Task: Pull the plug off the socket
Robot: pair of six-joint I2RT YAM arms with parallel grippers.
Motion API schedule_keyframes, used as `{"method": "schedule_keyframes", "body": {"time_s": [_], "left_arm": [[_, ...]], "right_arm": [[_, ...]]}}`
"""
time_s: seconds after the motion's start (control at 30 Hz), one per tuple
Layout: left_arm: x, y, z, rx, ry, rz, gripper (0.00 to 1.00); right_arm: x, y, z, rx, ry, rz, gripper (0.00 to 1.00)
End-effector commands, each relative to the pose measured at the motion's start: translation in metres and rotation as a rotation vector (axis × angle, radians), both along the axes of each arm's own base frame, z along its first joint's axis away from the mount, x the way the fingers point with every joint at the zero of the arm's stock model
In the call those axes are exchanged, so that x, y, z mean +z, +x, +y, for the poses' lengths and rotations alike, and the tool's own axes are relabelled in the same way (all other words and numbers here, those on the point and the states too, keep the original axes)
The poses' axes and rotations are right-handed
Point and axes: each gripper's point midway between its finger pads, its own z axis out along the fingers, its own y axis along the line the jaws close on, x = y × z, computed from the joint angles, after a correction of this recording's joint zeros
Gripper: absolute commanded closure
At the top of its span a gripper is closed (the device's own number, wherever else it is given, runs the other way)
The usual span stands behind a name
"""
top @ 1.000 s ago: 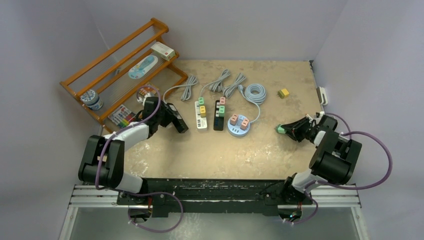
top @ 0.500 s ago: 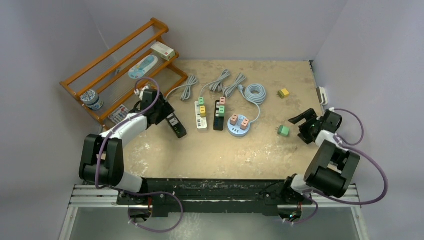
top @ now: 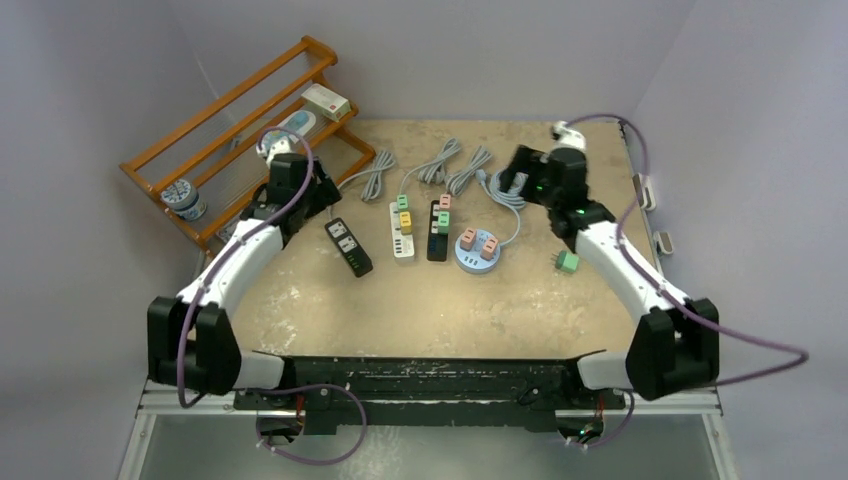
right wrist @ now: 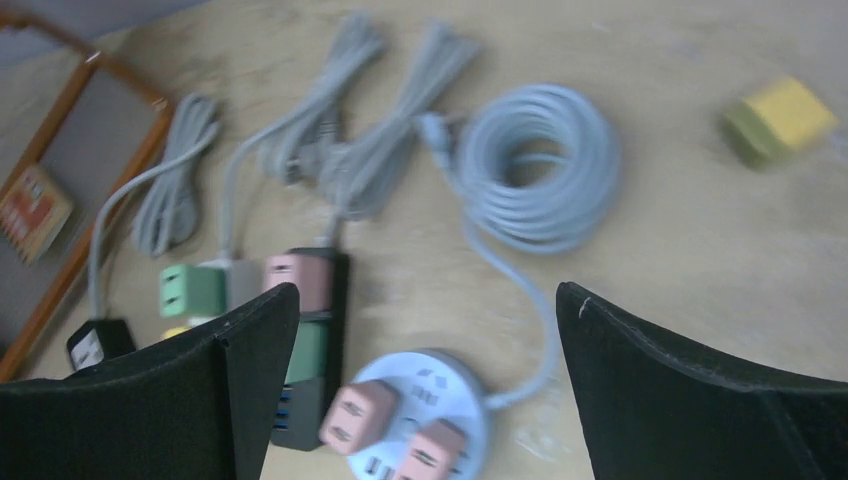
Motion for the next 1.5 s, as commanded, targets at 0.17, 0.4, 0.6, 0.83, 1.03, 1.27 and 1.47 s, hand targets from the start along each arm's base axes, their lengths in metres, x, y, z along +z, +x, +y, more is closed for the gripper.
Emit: {"method": "schedule_keyframes", "body": {"time_s": [0.17,0.4,0.6,0.83,1.03,1.27,1.47], "left_arm": [[0.182,-0.019,-0.066,-0.553,-0.019,-0.455,0.22],[0.209,-0.093,-0.116,-1.01,-0.079,-0.605,0.2],[0.248,-0.064,-0.078,-0.638,-0.067,-0.709,0.2],[0.282,-0.077,-0.058,-0.533,-0.009,-0.728,0.16],[0.266,-0.073,-0.064,-0.578,-0.007,-0.687,0.15],[0.258,-0.074,-0.072,-0.648,0.01,-0.664,0.15],[0.285,-0.086,-0.069,-0.632,0.007,-0.729,0.14]], "right_arm": [[0.021,0.022,0.172,0.44,-0.189,-0.107,0.02],[0.015,0.016,0.217,0.599,-0.213,-0.108,0.03],[0.004,0.0,0.244,0.675,-0.244,-0.089,0.04],[-0.003,-0.001,0.249,0.688,-0.245,-0.072,0.04],[0.0,-0.002,0.257,0.705,-0.218,-0.062,0.04],[0.004,-0.005,0.262,0.685,-0.208,-0.082,0.04],[-0.003,-0.007,0.272,0.704,-0.206,-0.07,0.04]]}}
